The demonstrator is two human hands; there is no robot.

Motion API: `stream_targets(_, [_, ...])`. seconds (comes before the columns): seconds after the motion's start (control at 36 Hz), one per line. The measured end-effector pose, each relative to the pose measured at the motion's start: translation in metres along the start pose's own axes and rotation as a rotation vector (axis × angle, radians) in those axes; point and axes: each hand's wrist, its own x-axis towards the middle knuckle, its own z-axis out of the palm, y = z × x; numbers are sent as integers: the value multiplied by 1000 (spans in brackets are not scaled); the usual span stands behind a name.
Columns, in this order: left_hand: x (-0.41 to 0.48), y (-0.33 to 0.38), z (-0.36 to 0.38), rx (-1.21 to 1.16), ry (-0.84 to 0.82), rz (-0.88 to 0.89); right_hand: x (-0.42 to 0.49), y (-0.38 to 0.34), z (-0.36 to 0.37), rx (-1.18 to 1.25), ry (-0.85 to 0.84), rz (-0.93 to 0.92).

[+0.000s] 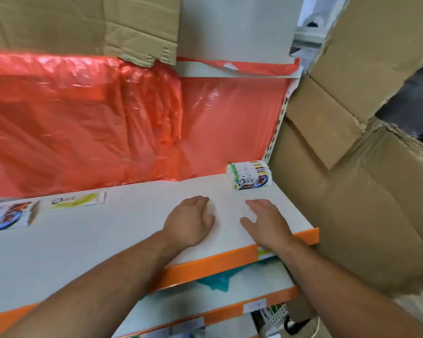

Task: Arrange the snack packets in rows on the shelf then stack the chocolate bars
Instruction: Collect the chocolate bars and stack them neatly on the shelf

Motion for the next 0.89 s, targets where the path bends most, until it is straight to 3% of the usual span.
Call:
stream_targets(0.17, [37,35,23,-103,-4,-100,36,49,-18,84,-24,43])
stream_targets(0.5, [99,55,42,-284,76,-169,105,82,-12,253,98,96])
stream_targets(0.89, [150,52,58,-515,-6,-305,128,90,-11,81,63,36])
